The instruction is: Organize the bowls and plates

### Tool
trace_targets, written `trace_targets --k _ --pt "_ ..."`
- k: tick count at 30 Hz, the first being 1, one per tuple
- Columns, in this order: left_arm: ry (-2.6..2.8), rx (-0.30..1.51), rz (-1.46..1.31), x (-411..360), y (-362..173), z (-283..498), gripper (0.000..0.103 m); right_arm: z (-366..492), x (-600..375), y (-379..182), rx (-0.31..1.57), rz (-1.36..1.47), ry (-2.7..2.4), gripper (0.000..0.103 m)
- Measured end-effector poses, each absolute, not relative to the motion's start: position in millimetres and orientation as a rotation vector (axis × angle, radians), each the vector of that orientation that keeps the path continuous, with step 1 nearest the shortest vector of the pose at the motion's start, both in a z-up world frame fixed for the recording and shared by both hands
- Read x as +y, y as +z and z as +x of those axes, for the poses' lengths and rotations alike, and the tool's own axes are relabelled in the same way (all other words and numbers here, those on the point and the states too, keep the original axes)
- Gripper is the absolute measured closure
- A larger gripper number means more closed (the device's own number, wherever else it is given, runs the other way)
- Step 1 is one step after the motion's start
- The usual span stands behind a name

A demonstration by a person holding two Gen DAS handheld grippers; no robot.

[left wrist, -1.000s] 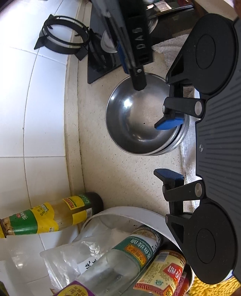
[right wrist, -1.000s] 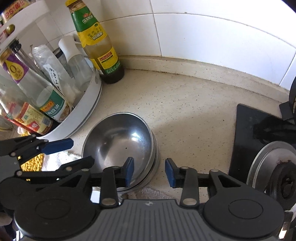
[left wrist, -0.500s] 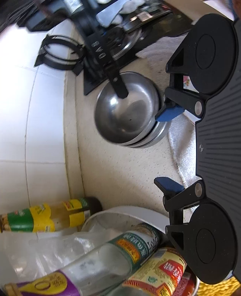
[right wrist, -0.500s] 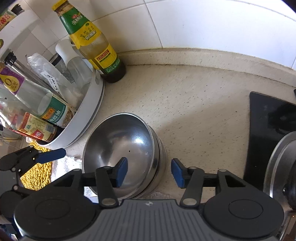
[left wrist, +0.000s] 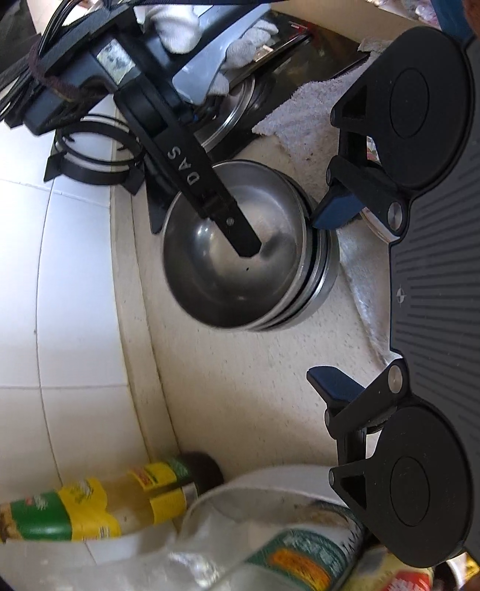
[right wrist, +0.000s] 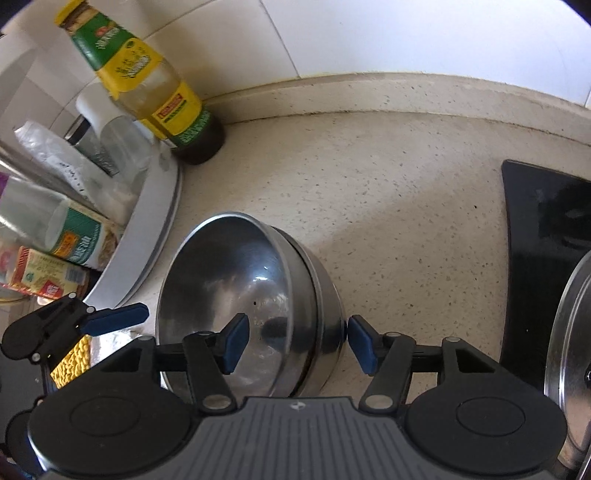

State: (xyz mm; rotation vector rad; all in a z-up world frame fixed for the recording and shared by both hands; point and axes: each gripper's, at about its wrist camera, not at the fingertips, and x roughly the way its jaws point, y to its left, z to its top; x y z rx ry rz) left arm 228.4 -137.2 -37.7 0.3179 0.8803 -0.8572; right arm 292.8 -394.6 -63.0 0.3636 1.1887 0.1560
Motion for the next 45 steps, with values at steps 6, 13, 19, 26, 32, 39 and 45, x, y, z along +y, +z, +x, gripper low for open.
trace_targets --k 6,13,19,26,32,39,45 --pt "-0.949 0.879 0.326 -157 -48 232 0.014 301 -397 -70 1.194 0.389 0.127 0.03" --pt "-1.018 0.797 0.401 -179 -56 233 0.007 311 -412 -74 1.183 0.454 0.131 0.027" --pt "-1.045 0.764 0.428 -191 -62 240 0.0 319 -409 -80 1.189 0.459 0.157 0.018" --pt "-1.085 0.735 0.41 -184 -67 246 0.0 325 -414 -86 1.188 0.483 0.191 0.017" --pt "-1.137 0.697 0.374 -168 -72 254 0.0 326 -412 -90 1.179 0.5 0.229 0.017" --pt "-1.187 0.681 0.328 -165 -82 261 0.0 330 -415 -94 1.187 0.534 0.255 0.017" --pt "-1.194 0.741 0.365 -167 -91 262 0.0 330 -414 -97 1.21 0.543 0.286 0.015"
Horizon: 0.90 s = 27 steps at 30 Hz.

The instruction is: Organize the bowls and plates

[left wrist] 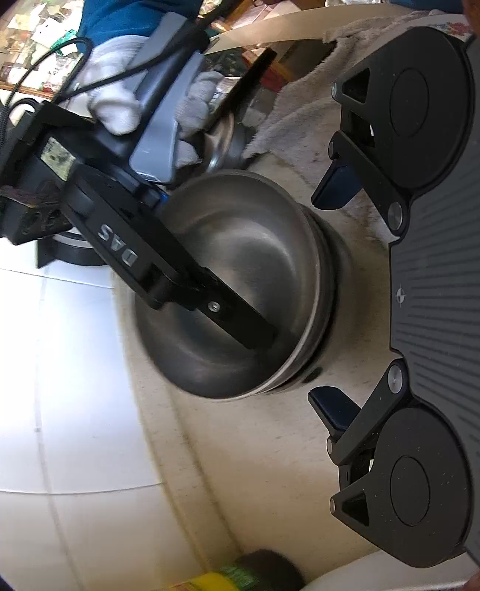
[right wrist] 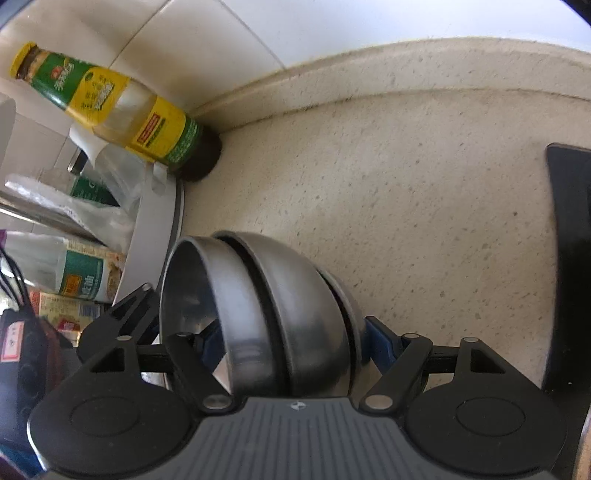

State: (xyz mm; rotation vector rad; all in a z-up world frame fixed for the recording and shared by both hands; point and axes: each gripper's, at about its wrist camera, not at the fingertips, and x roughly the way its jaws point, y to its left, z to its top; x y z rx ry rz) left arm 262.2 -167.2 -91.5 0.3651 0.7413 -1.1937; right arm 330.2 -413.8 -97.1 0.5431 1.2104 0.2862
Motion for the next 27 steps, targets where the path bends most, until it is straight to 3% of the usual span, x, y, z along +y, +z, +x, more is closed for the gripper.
trace_targets --k 27 --pt "-1.101 0.7 0.458 -205 -83 263 0.0 322 -410 -74 1.093 0.505 0.261 0.013"
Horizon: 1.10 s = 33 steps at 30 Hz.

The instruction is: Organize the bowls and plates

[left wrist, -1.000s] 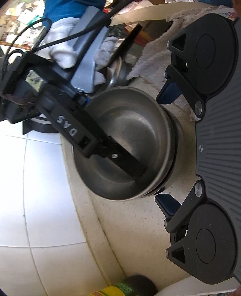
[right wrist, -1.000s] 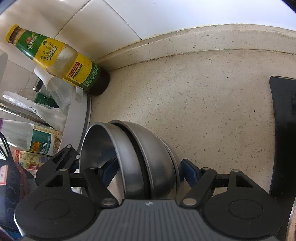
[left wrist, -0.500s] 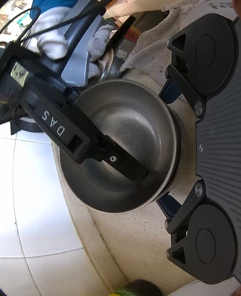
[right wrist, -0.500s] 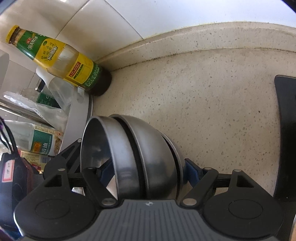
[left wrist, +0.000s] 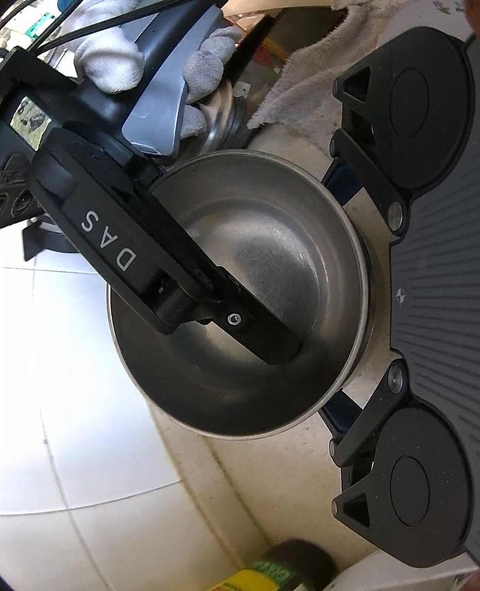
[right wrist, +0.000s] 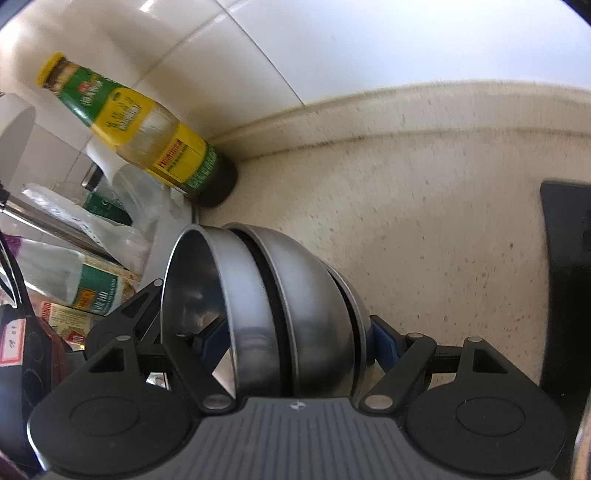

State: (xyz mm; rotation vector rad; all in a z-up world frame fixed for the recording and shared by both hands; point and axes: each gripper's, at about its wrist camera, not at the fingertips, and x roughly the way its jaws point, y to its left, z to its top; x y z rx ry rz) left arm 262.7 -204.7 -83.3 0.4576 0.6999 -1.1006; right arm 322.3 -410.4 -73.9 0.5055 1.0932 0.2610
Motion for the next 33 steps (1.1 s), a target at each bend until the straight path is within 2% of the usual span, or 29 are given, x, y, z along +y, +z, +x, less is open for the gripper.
trace_targets --k 19,33 --pt "-0.973 0.549 0.51 -195 -11 190 0.0 247 -375 20 0.937 0.353 0.312 0.013" --pt "-0.873 0.573 0.517 -193 -1 132 0.0 185 -357 30 0.935 0.319 0.388 0.013"
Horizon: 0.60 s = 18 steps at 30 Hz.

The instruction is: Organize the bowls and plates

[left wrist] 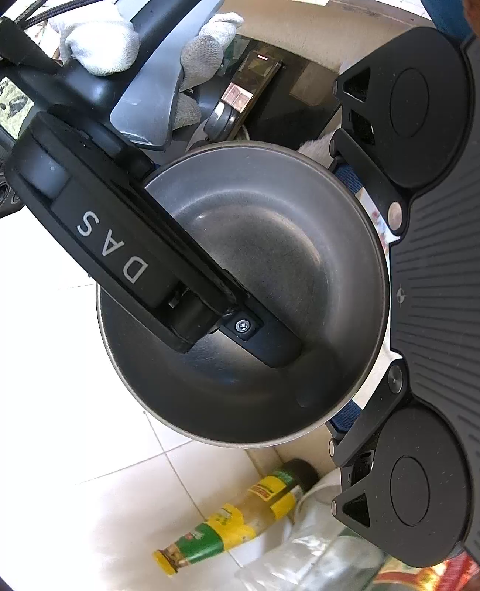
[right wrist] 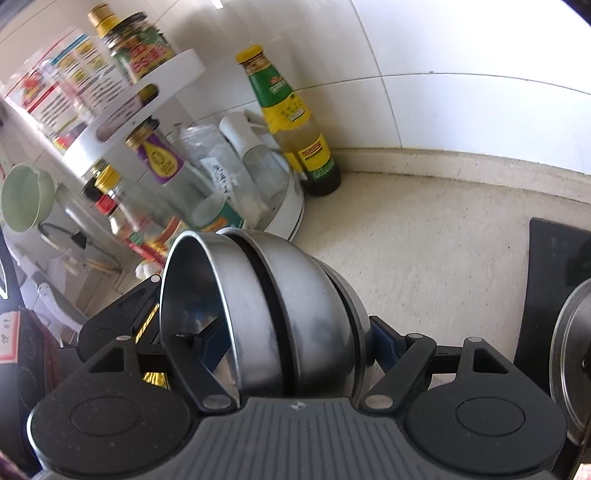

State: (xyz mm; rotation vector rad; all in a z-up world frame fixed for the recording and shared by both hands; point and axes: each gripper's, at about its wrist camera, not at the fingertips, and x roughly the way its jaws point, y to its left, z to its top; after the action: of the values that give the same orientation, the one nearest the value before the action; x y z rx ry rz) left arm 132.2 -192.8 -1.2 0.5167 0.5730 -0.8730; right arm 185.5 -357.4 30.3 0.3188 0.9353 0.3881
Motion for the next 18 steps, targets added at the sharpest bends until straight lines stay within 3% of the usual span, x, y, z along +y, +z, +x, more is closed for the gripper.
trace_targets --k 18 --pt "-0.783 0.599 0.488 -186 -7 93 0.0 114 -330 29 0.959 0.262 0.463 0.013"
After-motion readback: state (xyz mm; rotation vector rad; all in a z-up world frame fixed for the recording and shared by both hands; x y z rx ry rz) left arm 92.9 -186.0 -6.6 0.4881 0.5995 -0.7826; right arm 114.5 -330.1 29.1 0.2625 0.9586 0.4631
